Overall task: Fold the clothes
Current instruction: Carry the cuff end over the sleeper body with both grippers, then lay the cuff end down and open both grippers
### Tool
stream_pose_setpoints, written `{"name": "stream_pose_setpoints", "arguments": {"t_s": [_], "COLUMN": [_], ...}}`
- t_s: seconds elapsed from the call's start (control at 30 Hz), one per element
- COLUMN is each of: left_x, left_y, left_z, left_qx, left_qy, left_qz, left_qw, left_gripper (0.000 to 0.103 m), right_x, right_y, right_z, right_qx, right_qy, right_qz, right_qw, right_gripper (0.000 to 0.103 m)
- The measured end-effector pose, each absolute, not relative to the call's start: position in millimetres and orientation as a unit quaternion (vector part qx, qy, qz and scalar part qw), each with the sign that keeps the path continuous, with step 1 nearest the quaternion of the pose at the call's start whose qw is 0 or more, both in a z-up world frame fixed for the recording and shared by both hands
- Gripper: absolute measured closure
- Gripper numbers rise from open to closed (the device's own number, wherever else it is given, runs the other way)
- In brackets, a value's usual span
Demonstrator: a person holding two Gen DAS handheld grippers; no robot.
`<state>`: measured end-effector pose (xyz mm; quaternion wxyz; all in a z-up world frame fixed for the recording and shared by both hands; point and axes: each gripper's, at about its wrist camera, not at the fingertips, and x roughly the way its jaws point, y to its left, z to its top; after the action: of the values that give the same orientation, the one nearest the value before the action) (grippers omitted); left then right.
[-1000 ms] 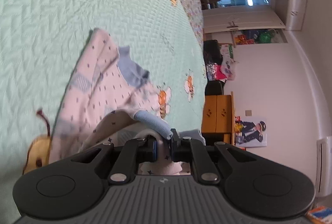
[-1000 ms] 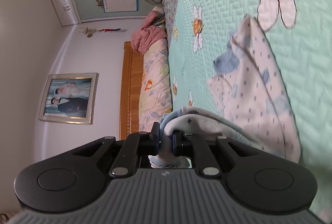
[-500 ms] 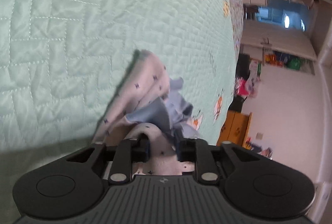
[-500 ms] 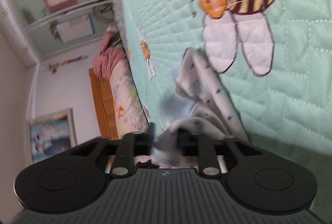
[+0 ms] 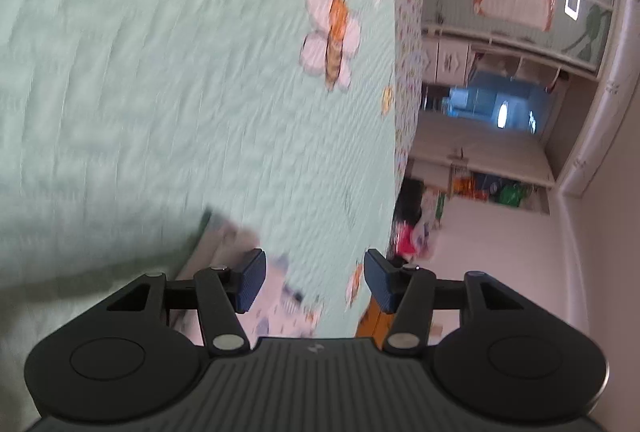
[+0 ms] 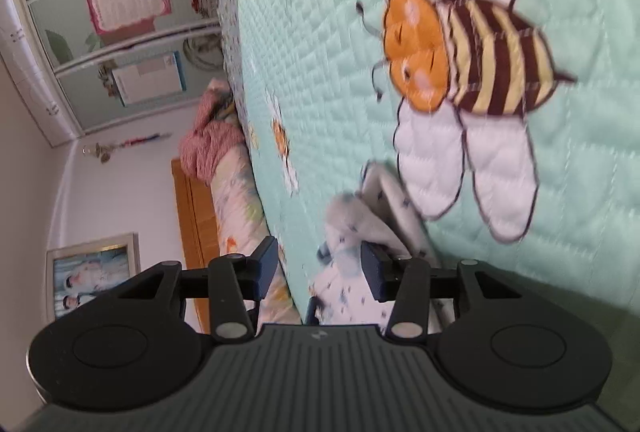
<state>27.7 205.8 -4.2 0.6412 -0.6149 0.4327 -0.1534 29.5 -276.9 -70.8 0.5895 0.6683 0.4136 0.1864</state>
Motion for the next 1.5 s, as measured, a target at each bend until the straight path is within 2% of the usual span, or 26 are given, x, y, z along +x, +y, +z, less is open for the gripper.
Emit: {"name": "stream_pose_setpoints", "arguments": {"t_s": [0.17, 0.3, 0.43, 0.6, 0.67, 0.7, 0.73, 0.8, 1.03, 1.07, 1.13, 1.17, 1.2, 1.23, 1.5], "left_x": [9, -4, 9, 24, 25, 26, 28, 30, 30, 29, 30, 31, 30, 29, 36], "left_y": [213, 212, 197, 178, 173, 170, 167, 162, 153, 151, 147, 144, 143, 143, 139], "left_z": [17, 25, 16, 9, 10, 10, 10, 11, 11, 12, 12, 12, 14, 17, 39], "left_qx": [-0.553, -0.465, -0.414, -0.379, -0.365, -0.359, -0.354, -0.342, -0.32, -0.315, -0.292, -0.277, -0.273, -0.271, -0.272], "left_qy": [0.424, 0.409, 0.412, 0.418, 0.415, 0.414, 0.413, 0.411, 0.405, 0.402, 0.409, 0.415, 0.411, 0.406, 0.365], "left_qz": [-0.144, -0.105, -0.116, -0.121, -0.125, -0.128, -0.131, -0.137, -0.154, -0.157, -0.157, -0.158, -0.159, -0.159, -0.173], "left_qw": [0.703, 0.778, 0.804, 0.817, 0.824, 0.826, 0.829, 0.834, 0.843, 0.845, 0.85, 0.852, 0.855, 0.858, 0.873], "left_gripper": [0.044, 0.039, 0.039, 0.039, 0.039, 0.039, 0.039, 0.04, 0.041, 0.045, 0.073, 0.093, 0.093, 0.093, 0.094], "right_x": [17, 16, 19, 23, 25, 24, 22, 19, 22, 21, 22, 22, 21, 19, 14], "right_y": [-290, -287, -261, -236, -232, -228, -224, -216, -221, -224, -229, -230, -231, -232, -243], "right_z": [-50, -37, -20, -9, -7, -4, 0, 6, -2, -4, -9, -10, -10, -9, 24], "right_qx": [0.617, 0.507, 0.369, 0.272, 0.254, 0.239, 0.221, 0.189, 0.186, 0.192, 0.215, 0.221, 0.222, 0.223, 0.255], "right_qy": [0.36, 0.386, 0.386, 0.381, 0.377, 0.373, 0.37, 0.365, 0.377, 0.379, 0.38, 0.38, 0.38, 0.378, 0.32], "right_qz": [0.205, 0.205, 0.23, 0.238, 0.245, 0.248, 0.247, 0.244, 0.23, 0.227, 0.231, 0.23, 0.228, 0.225, 0.221], "right_qw": [0.67, 0.743, 0.813, 0.851, 0.856, 0.861, 0.868, 0.878, 0.878, 0.876, 0.869, 0.868, 0.869, 0.87, 0.885], "right_gripper": [0.051, 0.05, 0.05, 0.051, 0.059, 0.073, 0.079, 0.08, 0.078, 0.078, 0.081, 0.084, 0.093, 0.097, 0.099]}}
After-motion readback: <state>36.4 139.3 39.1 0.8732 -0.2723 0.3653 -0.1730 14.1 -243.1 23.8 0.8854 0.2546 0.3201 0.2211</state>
